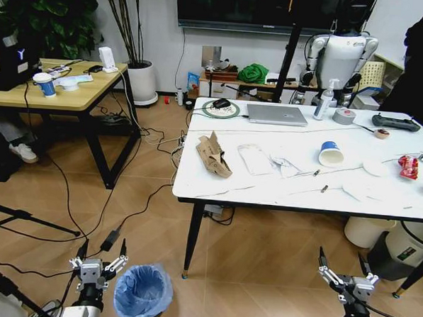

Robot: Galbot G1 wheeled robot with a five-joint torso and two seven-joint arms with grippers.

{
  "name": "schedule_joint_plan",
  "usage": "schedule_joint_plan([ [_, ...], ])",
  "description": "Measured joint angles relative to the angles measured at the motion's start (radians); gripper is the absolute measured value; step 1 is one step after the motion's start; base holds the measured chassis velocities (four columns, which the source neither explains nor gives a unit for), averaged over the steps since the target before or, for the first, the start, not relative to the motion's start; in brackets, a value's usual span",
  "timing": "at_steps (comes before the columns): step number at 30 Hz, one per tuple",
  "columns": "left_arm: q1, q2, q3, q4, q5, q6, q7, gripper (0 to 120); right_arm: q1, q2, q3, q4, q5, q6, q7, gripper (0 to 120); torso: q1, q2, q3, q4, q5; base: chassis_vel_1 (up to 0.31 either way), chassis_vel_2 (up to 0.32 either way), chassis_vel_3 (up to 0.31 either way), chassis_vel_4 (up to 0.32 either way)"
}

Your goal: Pick up the trash bin and place the trash from the table into it.

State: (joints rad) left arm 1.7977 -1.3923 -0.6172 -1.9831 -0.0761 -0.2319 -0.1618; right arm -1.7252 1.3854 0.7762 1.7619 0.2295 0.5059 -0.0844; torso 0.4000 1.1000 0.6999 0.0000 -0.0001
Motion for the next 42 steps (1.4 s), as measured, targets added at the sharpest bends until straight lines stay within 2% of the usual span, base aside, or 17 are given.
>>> schedule_joint_plan([
  [14, -0.003, 0.013, 0.009, 0.009, -0.009, 0.002, 0.002, 100, 0.012, 0.014, 0.003, -0.002, -0.001, -0.001, -0.005, 100, -0.009, -0.017, -0.008, -0.0001, 0.0001, 0.000, 0.000, 0.000, 0.000],
  [32, -0.017, 0.003, 0.016, 0.017, -0.006, 0.005, 0.001, 100, 0.021, 0.001, 0.005, -0.003, 0.010, -0.007, -0.006, 100, -0.051, -0.113, -0.061, 0.0000, 0.0001, 0.000, 0.000, 0.000, 0.000],
  [42, -0.016, -0.001, 0.018, 0.018, -0.005, 0.006, -0.001, 100, 0.019, 0.000, 0.005, -0.003, 0.010, -0.007, -0.006, 100, -0.068, -0.153, -0.085, 0.0000, 0.0001, 0.000, 0.000, 0.000, 0.000],
])
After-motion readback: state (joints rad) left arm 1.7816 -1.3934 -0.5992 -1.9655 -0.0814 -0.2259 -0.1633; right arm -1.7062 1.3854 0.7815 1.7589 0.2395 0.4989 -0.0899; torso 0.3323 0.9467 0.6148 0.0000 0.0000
